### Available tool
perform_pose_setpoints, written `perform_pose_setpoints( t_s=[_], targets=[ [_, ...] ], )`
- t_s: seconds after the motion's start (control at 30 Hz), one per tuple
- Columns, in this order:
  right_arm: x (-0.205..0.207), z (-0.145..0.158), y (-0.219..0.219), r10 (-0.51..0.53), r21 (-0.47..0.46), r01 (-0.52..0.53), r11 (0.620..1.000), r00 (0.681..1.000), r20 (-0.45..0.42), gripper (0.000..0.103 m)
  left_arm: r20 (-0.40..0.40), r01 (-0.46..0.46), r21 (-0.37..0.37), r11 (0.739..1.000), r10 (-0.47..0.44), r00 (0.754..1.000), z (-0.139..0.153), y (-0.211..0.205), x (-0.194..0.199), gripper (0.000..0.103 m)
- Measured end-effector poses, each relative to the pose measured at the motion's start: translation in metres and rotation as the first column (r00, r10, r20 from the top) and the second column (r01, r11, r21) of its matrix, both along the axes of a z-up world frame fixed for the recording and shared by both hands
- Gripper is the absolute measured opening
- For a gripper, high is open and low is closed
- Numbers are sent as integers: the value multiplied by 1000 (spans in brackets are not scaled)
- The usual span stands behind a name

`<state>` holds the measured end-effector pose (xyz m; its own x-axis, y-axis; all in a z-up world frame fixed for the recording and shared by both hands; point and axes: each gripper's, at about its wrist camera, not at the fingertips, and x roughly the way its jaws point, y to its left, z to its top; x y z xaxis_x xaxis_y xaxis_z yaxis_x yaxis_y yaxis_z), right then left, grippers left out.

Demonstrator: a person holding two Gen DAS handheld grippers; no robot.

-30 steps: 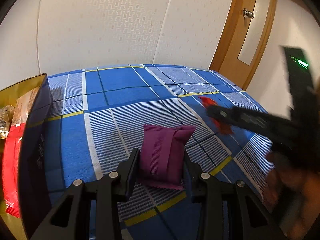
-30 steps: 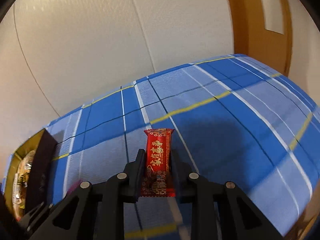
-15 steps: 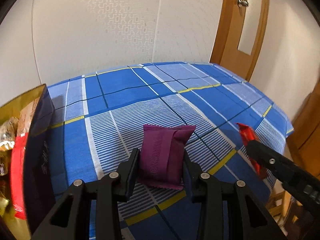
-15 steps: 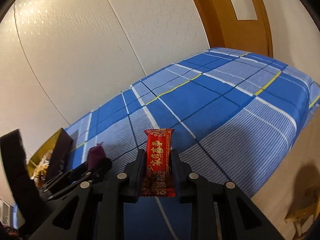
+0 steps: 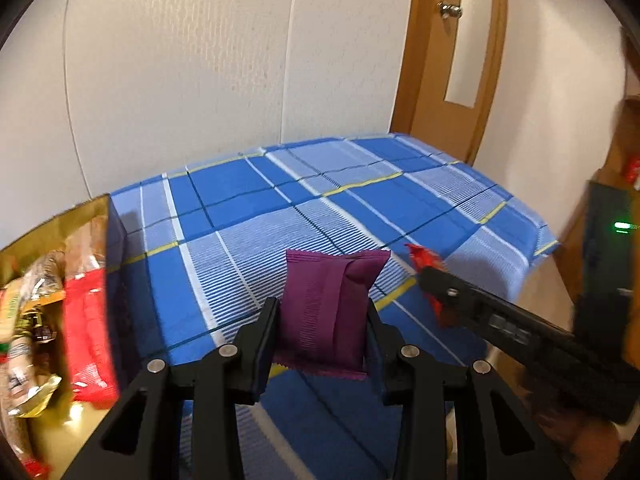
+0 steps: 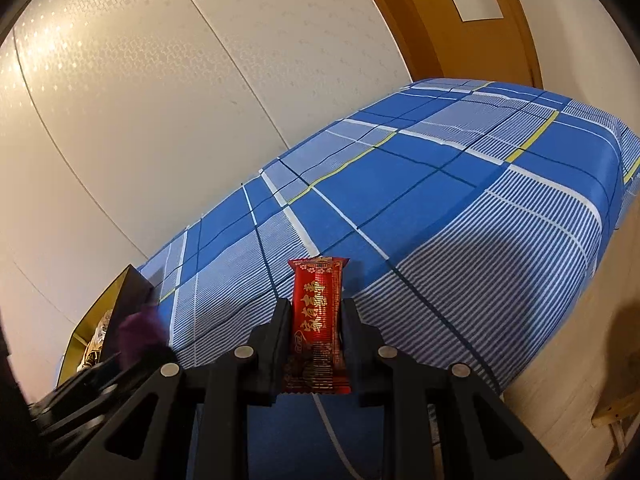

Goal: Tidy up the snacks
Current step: 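Carry the purple pouch into the gold tray with the left tool and release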

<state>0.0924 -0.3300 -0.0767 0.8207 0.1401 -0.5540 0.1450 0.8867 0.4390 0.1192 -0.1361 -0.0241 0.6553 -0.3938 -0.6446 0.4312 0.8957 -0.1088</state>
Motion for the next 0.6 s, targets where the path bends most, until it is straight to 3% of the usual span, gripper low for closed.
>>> perform_pose_setpoints(
  t_s=[0.27, 0.6],
  targets=[
    [-3, 3, 0, 11, -23, -11, 1000, 1000, 19, 25, -1, -19, -38, 999, 19, 1000, 28, 48, -22, 39],
    [-7, 4, -1, 5, -29, -4, 1000, 1000, 28, 25, -80, -106, -15, 994, 104, 991, 28, 130, -21, 40]
  ],
)
